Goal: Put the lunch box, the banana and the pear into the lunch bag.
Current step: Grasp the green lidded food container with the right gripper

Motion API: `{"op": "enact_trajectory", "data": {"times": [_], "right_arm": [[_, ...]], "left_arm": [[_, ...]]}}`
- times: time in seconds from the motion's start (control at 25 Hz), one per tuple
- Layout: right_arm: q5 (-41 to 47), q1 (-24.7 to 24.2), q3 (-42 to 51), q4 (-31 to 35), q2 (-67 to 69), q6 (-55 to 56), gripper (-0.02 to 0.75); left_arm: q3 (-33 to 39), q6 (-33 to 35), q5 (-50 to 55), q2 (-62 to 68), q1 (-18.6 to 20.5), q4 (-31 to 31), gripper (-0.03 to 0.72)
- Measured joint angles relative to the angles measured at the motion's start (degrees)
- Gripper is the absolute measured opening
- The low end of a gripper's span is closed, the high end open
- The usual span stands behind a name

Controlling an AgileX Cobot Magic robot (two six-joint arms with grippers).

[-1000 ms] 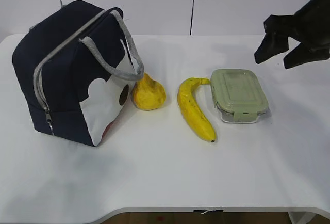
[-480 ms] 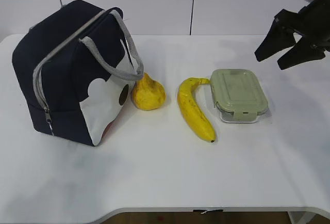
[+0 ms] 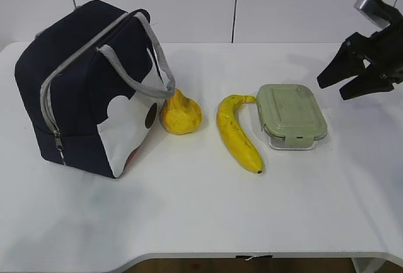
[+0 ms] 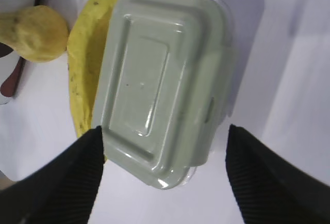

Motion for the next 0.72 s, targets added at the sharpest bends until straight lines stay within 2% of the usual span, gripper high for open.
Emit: {"op": "enact_trajectory", "data": {"times": [0.48, 0.72], "right_arm": [[-0.34, -0.11, -0.14, 2.90, 7.57, -4.44, 0.583], [-0.44, -0.11, -0.39, 6.70, 9.98, -7.11, 0.583]], "left_arm": [[0.00, 0.00, 0.00, 0.00, 0.00, 0.00, 0.237], [0.00, 0.00, 0.00, 0.00, 0.00, 0.00, 0.237]]}}
